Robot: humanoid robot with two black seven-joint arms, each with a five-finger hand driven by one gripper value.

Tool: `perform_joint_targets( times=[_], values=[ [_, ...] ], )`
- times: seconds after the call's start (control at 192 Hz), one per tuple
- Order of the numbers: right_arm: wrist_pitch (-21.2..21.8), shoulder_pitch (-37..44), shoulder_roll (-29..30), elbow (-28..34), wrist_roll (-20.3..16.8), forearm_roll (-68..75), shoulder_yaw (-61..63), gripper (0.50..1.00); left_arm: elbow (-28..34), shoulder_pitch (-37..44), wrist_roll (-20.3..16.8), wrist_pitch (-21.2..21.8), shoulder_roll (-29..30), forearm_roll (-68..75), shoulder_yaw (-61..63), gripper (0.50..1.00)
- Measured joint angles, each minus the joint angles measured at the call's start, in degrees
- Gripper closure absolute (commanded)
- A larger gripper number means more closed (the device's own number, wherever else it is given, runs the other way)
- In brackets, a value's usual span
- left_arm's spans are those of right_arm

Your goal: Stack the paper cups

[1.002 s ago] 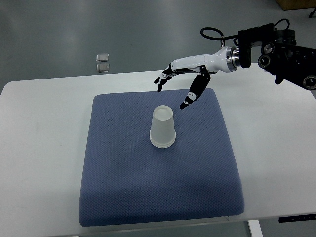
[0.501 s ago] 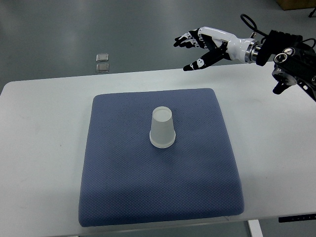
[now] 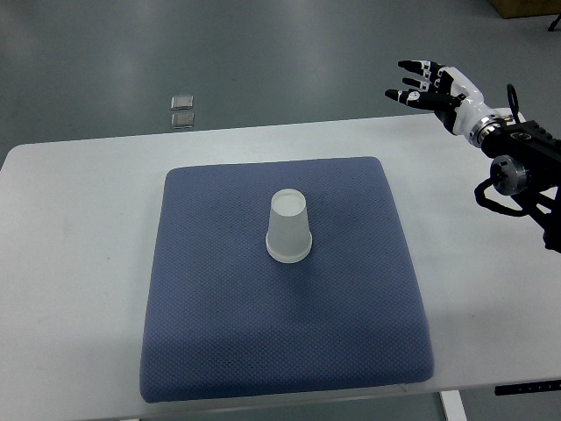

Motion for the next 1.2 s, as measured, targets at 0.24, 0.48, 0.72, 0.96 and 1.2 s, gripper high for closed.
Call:
perform_joint_targets(
  times=[0.24,0.48,0.72,0.96,1.2],
  values=[
    [-3.45,-1.49,1.74,-0.06,0.00,10.00,0.04,0.583,0.00,0.00,0.00,0.00,0.00,0.00,0.00,0.500],
    [-3.28,-2.75,4.87,0.00,0.70,13.61,0.61,0.583,0.00,-0.01,0.00,0.00,0.00,0.00,0.00,0.500],
    [-2.27,-5.30,7.17,0.01,0.53,13.69,5.56,0.579,0.00,-0.01,0.00,0.00,0.00,0.00,0.00,0.500],
    [-2.10,-6.72,8.96,0.00,0.59,13.72,6.76,0.576,0.00,0.00,0.00,0.00,0.00,0.00,0.00,0.500],
    [-2.21,-6.83,9.10,0.00,0.70,13.20,6.76,0.576,0.00,0.00,0.00,0.00,0.00,0.00,0.00,0.500]
  ],
)
